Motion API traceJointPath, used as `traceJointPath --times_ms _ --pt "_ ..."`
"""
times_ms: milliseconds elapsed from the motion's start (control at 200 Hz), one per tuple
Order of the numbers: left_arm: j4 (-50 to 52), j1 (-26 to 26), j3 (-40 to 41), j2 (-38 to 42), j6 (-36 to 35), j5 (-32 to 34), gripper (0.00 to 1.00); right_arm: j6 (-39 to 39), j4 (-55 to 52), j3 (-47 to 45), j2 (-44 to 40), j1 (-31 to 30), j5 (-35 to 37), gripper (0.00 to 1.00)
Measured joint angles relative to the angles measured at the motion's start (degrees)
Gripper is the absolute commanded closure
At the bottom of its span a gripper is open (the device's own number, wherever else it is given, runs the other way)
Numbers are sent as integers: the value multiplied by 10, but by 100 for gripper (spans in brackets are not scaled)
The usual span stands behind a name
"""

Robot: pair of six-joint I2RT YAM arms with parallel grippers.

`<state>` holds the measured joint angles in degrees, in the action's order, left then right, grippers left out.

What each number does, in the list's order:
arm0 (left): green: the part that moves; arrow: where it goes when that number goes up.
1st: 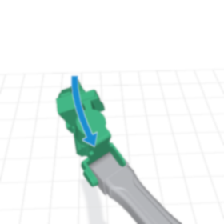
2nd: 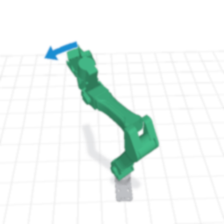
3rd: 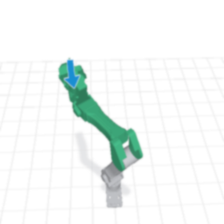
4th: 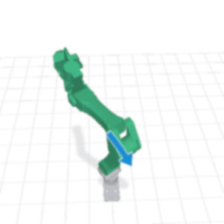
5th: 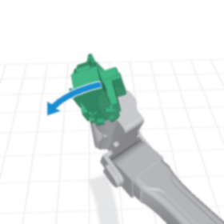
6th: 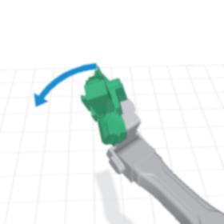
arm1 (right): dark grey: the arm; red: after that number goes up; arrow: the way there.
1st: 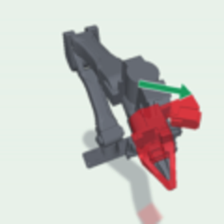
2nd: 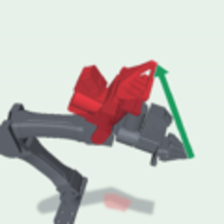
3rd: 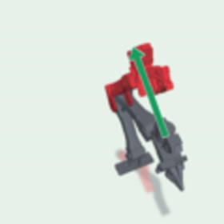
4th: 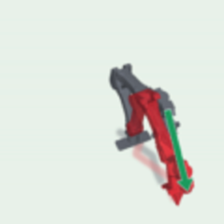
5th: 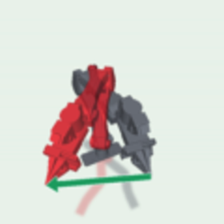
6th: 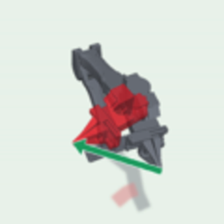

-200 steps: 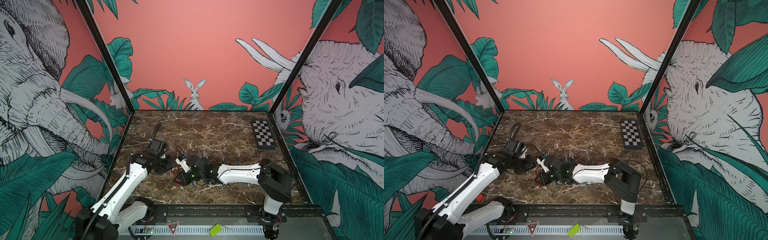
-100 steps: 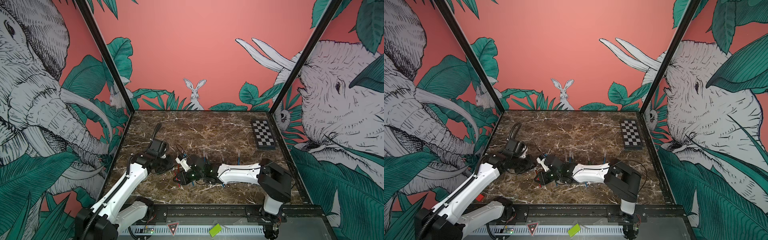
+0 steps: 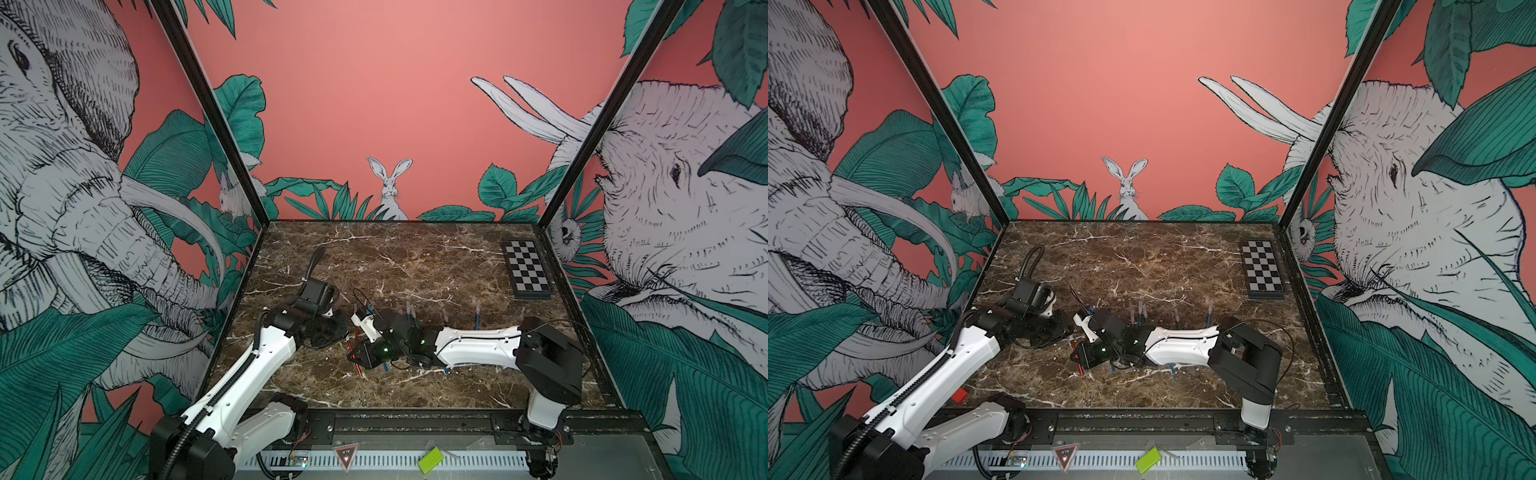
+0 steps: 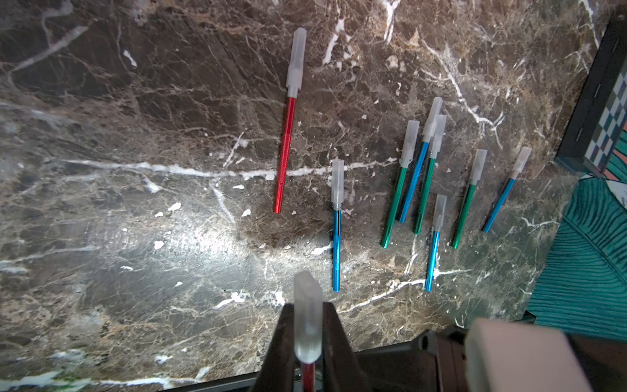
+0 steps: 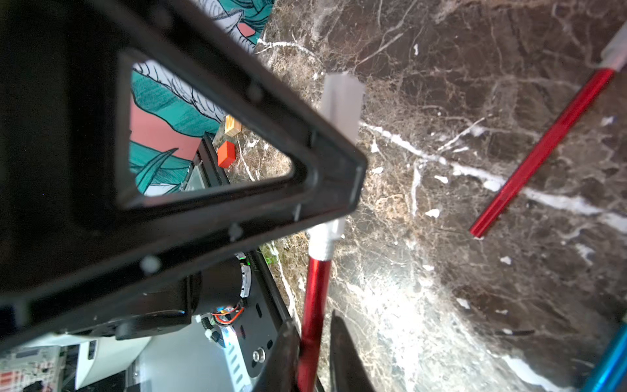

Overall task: Remove protective caps from carving knives
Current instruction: Remove the protective sleeve from the carving knife.

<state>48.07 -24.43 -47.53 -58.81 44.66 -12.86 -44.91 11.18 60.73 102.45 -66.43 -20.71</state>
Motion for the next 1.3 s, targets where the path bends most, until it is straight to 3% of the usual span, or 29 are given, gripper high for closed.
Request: traceJointPath --times_ms 585,1055,1300 --pt "4 -10 -33 -10 10 80 100 -66 59 -3 7 -3 22 100" --pt "30 13 -89 -49 3 85 100 -75 122 -27 6 -7 50 100" --pt "-14 50 -134 -50 -2 137 100 -89 29 -71 16 -31 38 100"
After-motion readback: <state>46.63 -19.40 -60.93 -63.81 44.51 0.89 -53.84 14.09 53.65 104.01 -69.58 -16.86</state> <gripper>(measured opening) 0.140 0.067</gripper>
